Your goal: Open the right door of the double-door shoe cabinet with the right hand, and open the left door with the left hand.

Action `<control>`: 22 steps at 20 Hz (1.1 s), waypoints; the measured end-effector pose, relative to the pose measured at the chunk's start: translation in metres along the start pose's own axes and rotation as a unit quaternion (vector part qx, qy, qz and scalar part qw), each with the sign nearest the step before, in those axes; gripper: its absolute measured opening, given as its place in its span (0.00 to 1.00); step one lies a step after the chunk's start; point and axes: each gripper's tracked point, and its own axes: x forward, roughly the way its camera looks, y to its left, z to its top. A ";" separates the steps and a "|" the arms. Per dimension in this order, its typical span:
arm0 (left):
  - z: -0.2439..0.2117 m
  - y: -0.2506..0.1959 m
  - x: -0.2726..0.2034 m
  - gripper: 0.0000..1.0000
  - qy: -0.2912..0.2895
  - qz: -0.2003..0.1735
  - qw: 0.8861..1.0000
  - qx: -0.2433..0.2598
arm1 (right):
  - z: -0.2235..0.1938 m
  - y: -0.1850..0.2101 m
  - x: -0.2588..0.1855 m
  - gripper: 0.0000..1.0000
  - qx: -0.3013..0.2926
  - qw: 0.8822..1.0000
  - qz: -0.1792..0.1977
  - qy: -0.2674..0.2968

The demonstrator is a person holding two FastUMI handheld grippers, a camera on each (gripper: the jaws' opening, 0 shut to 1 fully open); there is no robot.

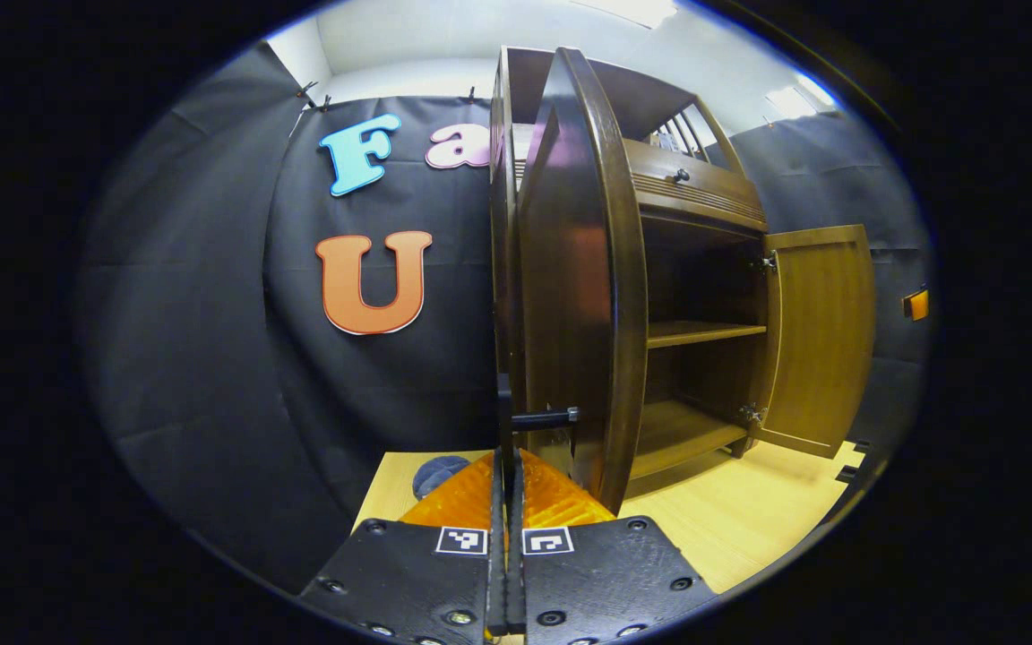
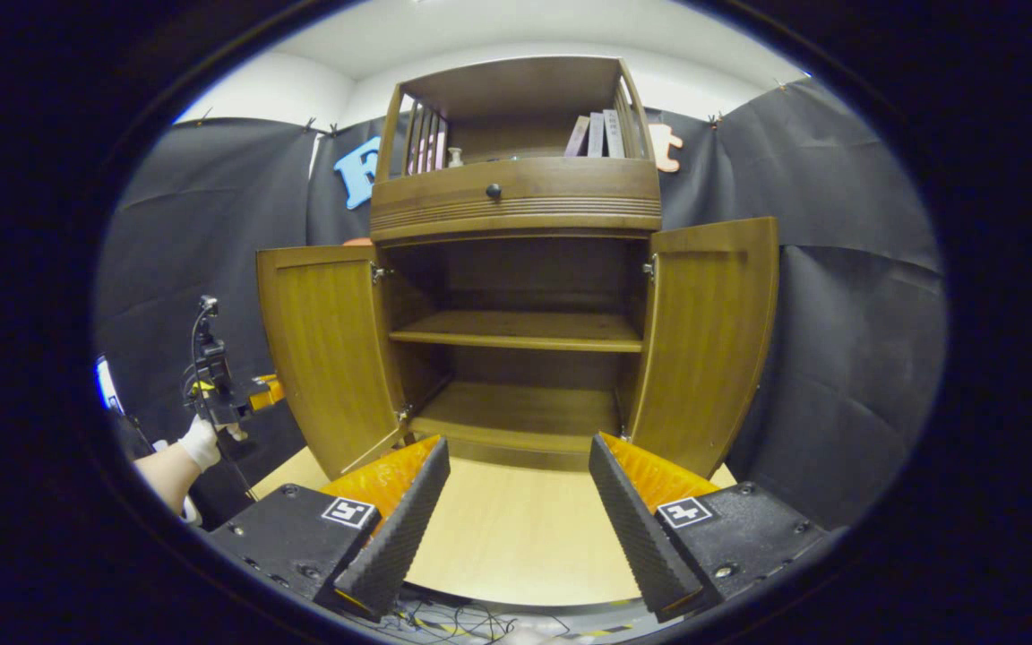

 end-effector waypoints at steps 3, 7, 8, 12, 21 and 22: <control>-0.002 0.002 -0.003 0.00 0.000 -0.006 1.000 -0.004 | -0.002 0.005 0.005 1.00 0.000 1.000 0.008 0.006; -0.002 0.000 0.000 0.01 0.002 -0.007 1.000 -0.001 | -0.002 0.009 0.009 1.00 -0.005 1.000 0.012 0.006; -0.001 -0.001 0.000 0.02 0.002 -0.006 1.000 0.001 | -0.003 0.009 0.011 1.00 -0.005 1.000 0.012 0.006; -0.002 0.012 -0.005 0.25 0.004 0.017 1.000 -0.001 | -0.005 0.006 0.011 0.99 -0.004 1.000 0.011 0.008; 0.016 0.028 -0.073 0.89 0.020 0.109 0.994 0.007 | 0.002 -0.002 0.018 1.00 0.007 1.000 0.012 -0.001; 0.023 0.024 -0.080 0.97 0.020 0.125 0.992 0.012 | 0.002 -0.002 0.020 1.00 0.007 1.000 0.013 -0.002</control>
